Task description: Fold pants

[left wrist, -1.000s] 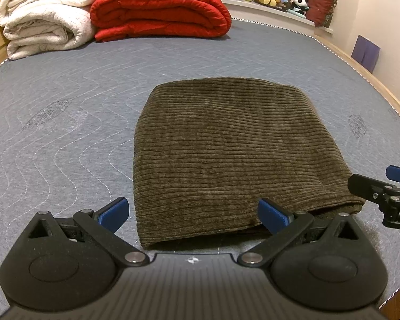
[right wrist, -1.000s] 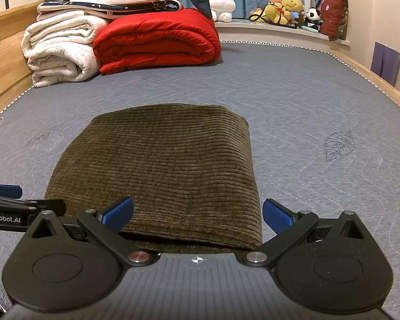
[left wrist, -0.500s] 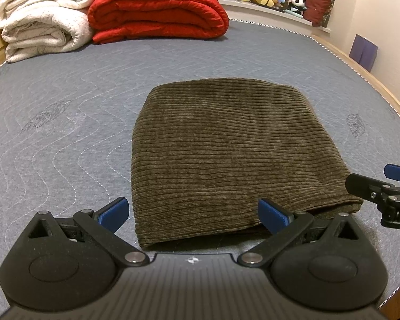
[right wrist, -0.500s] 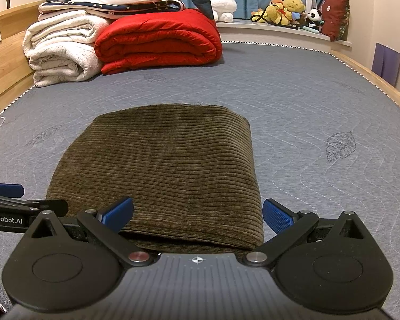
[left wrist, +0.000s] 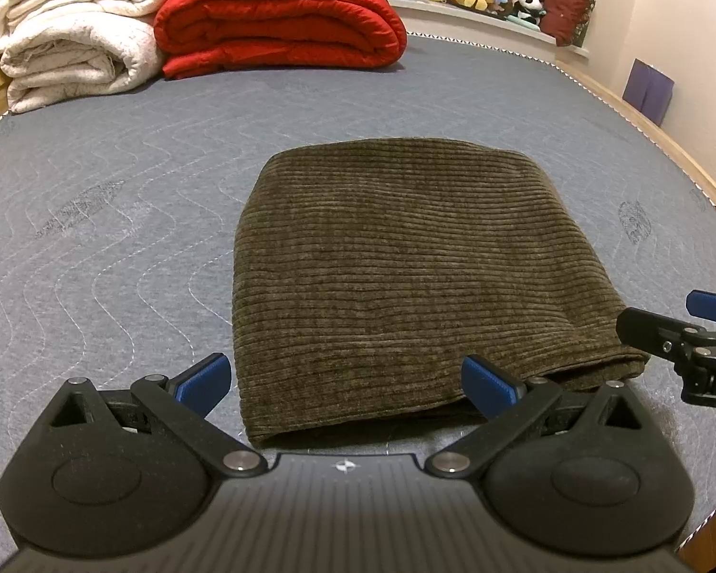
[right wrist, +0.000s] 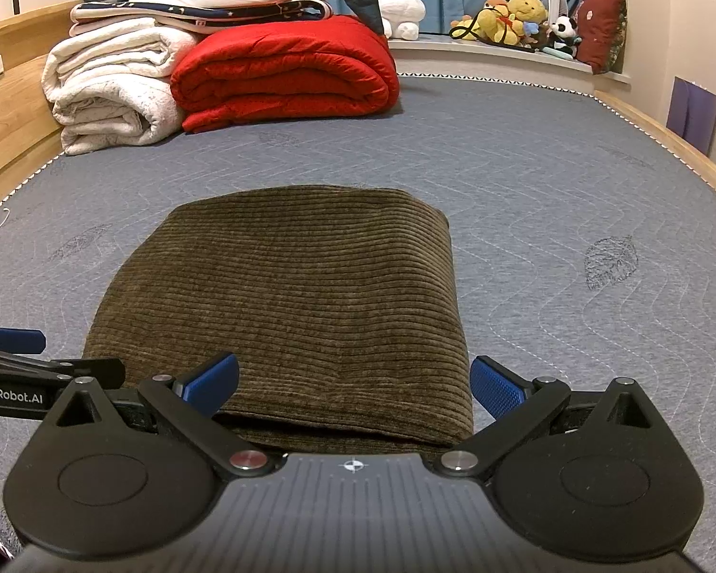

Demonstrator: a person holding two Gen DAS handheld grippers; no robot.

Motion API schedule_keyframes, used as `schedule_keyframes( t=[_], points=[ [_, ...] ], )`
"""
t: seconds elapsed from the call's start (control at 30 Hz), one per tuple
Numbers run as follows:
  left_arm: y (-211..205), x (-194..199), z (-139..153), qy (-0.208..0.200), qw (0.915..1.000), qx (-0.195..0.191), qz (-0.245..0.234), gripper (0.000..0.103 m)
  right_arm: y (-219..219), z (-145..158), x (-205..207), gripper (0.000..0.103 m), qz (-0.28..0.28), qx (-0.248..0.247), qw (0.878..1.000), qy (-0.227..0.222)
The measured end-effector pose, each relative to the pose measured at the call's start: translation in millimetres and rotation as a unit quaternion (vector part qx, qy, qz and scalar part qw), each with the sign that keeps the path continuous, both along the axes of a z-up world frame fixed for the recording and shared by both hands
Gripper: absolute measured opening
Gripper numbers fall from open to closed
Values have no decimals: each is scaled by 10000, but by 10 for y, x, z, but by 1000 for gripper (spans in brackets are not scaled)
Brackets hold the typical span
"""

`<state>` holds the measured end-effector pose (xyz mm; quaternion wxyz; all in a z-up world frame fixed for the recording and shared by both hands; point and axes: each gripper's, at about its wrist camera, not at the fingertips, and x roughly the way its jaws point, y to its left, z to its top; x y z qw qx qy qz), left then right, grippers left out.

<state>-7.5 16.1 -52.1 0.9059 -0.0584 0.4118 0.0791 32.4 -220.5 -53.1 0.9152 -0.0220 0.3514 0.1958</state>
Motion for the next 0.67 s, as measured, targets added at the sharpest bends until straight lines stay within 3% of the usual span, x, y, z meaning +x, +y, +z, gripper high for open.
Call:
schedule_keyframes(
  t=[0.67],
  points=[
    [-6,-10,7,-31,10000,39,-56,103,-1,0,0,102,-3,2,10000,-3]
  ],
)
